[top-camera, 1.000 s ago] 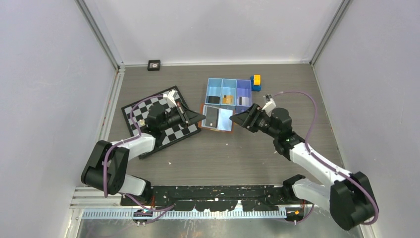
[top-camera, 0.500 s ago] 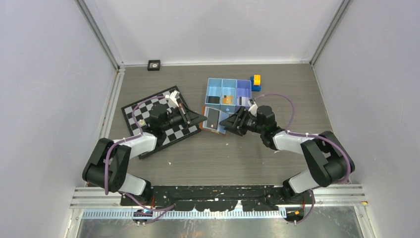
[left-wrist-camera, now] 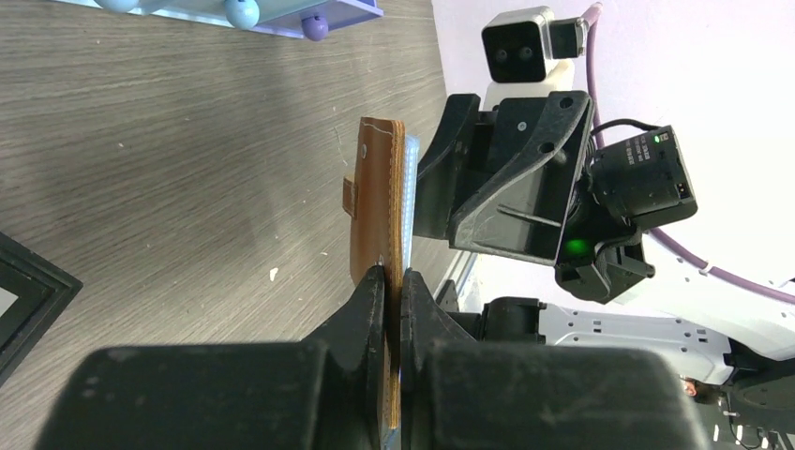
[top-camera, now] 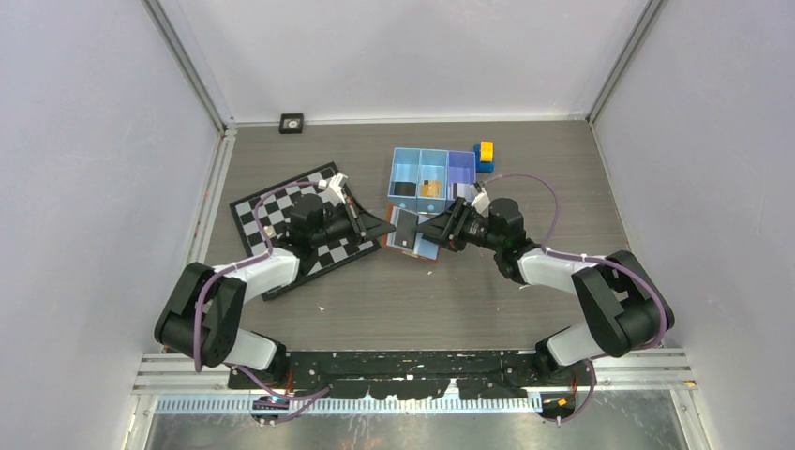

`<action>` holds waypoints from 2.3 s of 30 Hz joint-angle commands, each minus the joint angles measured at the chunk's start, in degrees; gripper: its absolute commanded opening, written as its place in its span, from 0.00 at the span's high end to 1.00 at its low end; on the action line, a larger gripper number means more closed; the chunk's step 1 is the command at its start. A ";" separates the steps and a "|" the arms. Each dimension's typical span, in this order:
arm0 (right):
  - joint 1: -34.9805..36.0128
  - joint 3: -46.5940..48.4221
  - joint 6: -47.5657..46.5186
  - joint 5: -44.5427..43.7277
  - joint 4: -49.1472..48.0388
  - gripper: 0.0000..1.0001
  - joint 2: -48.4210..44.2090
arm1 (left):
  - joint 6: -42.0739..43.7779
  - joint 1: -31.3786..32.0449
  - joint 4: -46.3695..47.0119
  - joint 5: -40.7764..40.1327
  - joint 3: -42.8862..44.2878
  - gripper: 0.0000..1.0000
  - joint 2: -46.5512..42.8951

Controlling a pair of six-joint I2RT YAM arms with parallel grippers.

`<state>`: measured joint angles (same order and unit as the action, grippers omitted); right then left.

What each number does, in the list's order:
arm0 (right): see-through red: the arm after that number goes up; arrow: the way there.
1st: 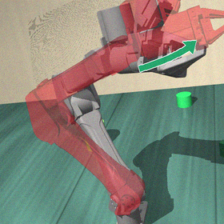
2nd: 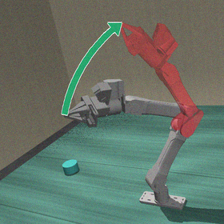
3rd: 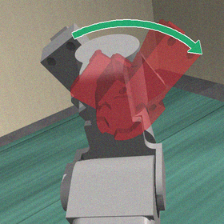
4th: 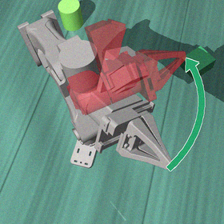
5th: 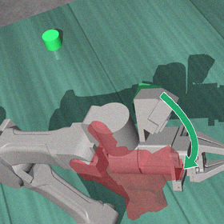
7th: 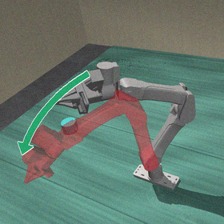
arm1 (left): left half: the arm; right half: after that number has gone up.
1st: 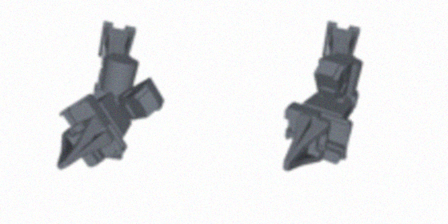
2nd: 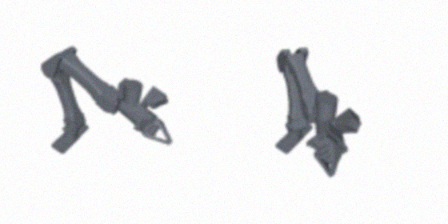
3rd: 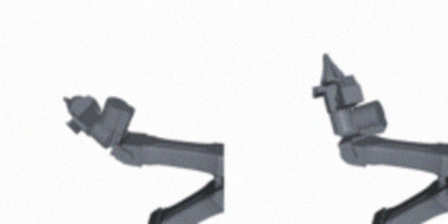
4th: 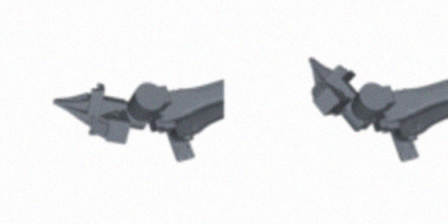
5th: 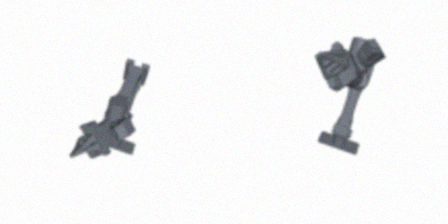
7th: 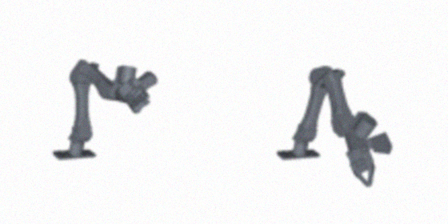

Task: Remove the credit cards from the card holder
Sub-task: Remove the credit card from the card holder.

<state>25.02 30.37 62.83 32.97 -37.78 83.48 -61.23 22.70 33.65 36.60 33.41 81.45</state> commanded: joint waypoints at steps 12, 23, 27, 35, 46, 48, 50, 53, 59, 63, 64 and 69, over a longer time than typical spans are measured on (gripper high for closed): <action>0.09 1.36 1.88 1.87 -5.47 0.47 2.61 | 1.78 1.79 -0.40 1.04 3.73 1.00 -2.23; 0.23 0.36 4.13 3.06 -11.35 0.53 3.52 | 0.99 3.23 0.54 2.07 4.76 1.00 -0.08; 0.19 -0.04 3.97 2.68 -11.75 0.54 2.52 | -3.05 3.23 6.81 4.28 4.21 1.00 3.23; 0.14 -0.46 4.97 2.70 -13.66 0.67 2.96 | -5.91 2.75 10.32 5.40 3.83 1.00 4.92; -0.71 -2.71 5.53 1.69 -17.28 0.98 -1.35 | -8.16 1.49 13.03 6.03 3.00 1.00 5.94; -0.75 -3.13 5.02 1.07 -16.97 0.99 -2.47 | -9.04 1.24 14.41 6.34 2.83 1.00 6.59; -0.88 -3.37 4.27 0.08 -15.57 1.00 -3.67 | -10.14 0.85 15.58 6.60 2.61 1.00 7.16; -0.96 -3.47 3.08 -1.52 -12.77 0.99 -4.74 | -11.64 0.30 18.16 7.02 2.11 0.99 7.84; -1.07 -3.18 2.74 -1.86 -11.38 1.00 -4.51 | -12.19 0.09 19.61 7.35 1.87 0.90 8.19; -1.03 -3.04 2.54 -1.95 -10.78 1.00 -4.53 | -12.05 -0.01 19.54 7.14 1.63 0.87 7.84; -1.02 -3.04 2.34 -2.13 -10.17 1.00 -4.75 | -12.00 -0.07 19.53 7.05 1.56 0.87 7.71; -1.19 -2.69 0.94 -3.62 -6.05 1.00 -5.60 | -12.56 -1.25 21.01 6.39 0.14 0.99 6.73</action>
<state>23.64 26.39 65.89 30.89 -45.45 80.27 -73.25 22.46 49.54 42.52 34.52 89.69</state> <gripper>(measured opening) 0.033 0.059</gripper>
